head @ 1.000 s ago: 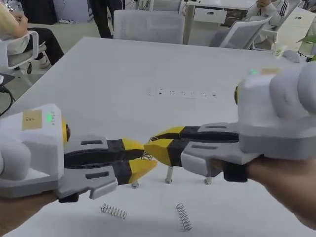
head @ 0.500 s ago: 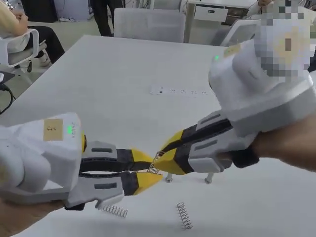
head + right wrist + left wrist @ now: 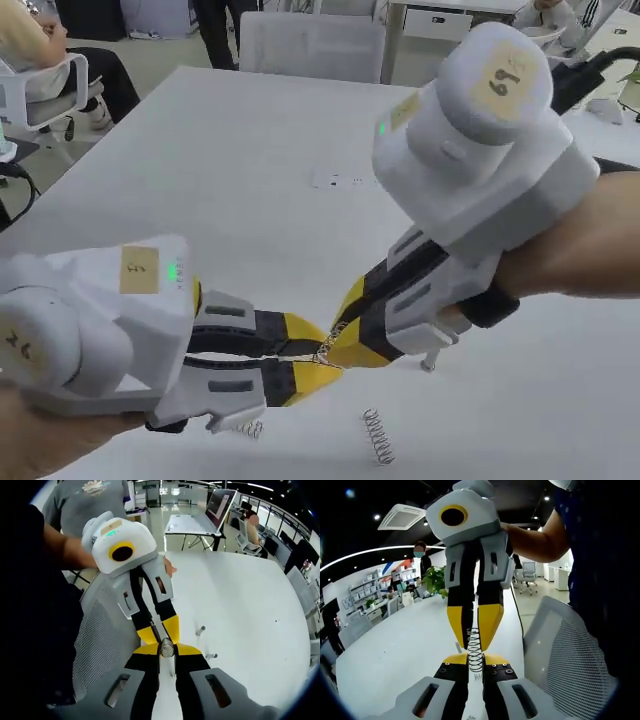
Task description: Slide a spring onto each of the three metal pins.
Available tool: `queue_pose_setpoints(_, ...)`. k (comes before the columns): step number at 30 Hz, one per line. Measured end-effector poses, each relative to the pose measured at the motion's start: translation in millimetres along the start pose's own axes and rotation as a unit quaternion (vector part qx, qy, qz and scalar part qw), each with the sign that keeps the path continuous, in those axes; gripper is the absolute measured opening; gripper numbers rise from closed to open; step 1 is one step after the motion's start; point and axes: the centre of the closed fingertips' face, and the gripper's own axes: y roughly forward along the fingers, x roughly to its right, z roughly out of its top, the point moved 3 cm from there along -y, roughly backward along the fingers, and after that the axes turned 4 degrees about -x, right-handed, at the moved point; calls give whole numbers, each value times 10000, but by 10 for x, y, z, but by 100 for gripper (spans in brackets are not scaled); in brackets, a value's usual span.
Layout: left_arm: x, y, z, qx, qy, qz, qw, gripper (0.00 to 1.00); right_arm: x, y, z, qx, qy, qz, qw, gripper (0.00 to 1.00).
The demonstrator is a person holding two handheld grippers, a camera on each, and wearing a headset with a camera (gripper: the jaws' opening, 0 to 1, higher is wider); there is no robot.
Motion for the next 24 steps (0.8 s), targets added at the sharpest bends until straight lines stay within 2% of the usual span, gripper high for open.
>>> queue_pose_setpoints(4, -15, -7, 30, 64, -51, 9, 10000, 2, 33, 11, 19, -52, -15, 34, 10000, 8)
queue_pose_setpoints(10, -20, -11, -1, 99, -143, 16, 9998, 2, 42, 35, 12, -140, -34, 19, 9999, 8)
queue_pose_setpoints(20, -6, 15, -29, 101, -234, -2, 9997, 3, 55, 64, 11, -434, -125, 31, 9990, 8)
queue_pose_setpoints(24, -10, 10, -30, 158, -319, -12, 9994, 6, 76, 59, 18, -460, -111, 30, 9989, 8)
